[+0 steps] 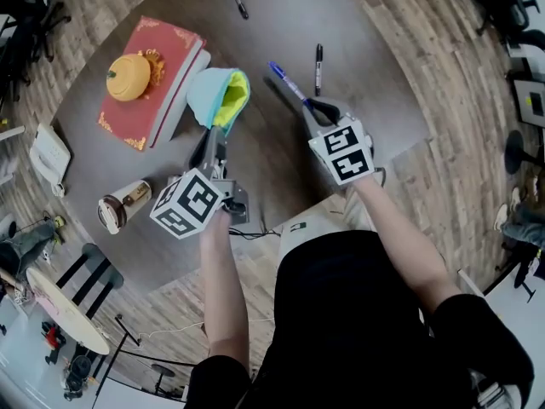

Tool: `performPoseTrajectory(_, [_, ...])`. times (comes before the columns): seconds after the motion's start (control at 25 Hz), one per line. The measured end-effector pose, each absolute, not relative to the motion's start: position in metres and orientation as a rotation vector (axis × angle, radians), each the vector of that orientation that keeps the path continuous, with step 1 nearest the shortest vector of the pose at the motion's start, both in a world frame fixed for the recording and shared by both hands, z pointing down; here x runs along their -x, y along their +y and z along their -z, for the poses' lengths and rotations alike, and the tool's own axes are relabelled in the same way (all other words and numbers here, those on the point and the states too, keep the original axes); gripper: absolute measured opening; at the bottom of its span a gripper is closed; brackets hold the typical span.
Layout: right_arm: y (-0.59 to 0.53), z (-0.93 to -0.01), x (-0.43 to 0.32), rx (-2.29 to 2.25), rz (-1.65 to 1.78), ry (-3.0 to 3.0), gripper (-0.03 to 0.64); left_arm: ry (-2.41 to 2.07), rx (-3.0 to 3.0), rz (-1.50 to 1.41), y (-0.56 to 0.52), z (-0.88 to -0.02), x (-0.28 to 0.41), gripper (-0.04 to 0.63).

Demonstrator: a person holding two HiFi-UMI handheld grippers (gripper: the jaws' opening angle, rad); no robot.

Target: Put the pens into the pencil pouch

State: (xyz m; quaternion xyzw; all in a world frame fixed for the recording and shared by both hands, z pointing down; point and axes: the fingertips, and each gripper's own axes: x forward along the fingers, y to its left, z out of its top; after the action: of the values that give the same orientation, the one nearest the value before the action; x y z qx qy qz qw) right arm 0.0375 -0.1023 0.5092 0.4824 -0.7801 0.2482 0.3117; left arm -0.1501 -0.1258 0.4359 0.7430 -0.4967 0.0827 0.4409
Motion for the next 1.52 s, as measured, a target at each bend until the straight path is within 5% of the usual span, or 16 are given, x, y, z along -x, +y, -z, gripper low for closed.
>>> performPoseTrajectory(0.84, [-0.095, -0.407, -0.044, -1.246, -0.636, -2.239, 0.044, -1.244, -1.822, -0.166, -0.133, -0.437, 0.134, 0.025])
performPoseTrajectory(1.52, [-0.066, -0.411, -0.013, -1.101, -0.599, -2.257, 0.044, -1.234, -1.811, -0.171, -0.12, -0.445, 0.13, 0.025])
